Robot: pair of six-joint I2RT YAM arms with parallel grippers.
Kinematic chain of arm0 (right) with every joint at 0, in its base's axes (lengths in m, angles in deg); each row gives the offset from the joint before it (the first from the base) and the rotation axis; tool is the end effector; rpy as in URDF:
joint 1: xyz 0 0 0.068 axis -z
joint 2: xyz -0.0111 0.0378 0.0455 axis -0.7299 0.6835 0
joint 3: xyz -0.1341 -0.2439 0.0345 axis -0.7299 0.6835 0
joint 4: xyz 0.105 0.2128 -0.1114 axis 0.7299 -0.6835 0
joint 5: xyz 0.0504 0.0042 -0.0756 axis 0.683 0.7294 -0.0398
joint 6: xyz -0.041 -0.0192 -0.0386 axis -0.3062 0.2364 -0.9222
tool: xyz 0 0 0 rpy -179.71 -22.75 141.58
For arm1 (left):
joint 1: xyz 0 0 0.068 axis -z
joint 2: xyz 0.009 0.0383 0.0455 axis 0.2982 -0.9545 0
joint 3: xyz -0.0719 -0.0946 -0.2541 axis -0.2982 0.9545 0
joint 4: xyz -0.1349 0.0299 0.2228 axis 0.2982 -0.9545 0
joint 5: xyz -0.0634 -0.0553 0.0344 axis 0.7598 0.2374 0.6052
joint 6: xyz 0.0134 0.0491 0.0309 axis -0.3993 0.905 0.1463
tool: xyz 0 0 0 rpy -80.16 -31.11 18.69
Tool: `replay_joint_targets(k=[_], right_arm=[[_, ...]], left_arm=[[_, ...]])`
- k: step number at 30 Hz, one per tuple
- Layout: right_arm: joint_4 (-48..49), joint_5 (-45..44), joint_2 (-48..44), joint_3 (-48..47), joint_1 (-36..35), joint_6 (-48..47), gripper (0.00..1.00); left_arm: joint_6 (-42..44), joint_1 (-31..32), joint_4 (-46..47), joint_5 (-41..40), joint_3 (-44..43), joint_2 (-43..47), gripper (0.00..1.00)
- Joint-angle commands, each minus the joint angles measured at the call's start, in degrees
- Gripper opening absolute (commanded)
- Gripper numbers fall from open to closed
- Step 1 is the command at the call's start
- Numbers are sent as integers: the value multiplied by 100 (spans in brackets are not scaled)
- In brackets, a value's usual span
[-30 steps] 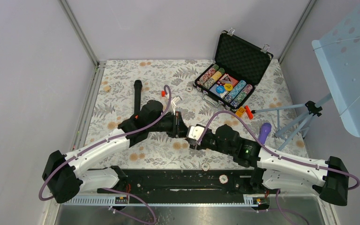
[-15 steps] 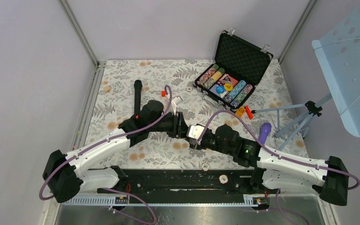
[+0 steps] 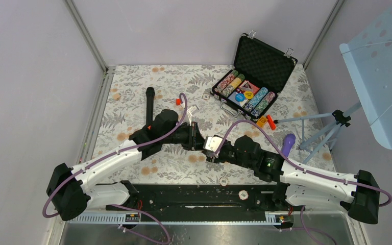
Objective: Pack up texas hold em set
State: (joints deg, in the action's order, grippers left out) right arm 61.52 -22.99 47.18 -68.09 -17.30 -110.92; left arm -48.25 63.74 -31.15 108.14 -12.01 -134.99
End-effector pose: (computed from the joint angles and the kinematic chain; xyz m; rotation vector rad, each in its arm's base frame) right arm 0.1003 0.2068 0.2916 -1.2498 1.2492 0.4797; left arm 0.1648 -0.2035 0.2901 0.4469 2.2724 -1.3997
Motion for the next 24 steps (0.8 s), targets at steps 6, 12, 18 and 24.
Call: replay_joint_targets(k=[6, 12, 18, 24], right_arm=[[53, 64, -108, -212, -15, 0, 0], [-65, 65, -144, -211, -15, -31, 0], [-122, -97, -231, -149, -15, -43, 0], [-145, -114, -260, -97, -15, -49, 0]], left_arm=[[132, 14, 76, -36, -213, 3, 36], [217, 17, -56, -108, -256, 25, 39], [264, 12, -139, -168, -291, 39, 31], [265, 10, -168, -198, -333, 35, 27]])
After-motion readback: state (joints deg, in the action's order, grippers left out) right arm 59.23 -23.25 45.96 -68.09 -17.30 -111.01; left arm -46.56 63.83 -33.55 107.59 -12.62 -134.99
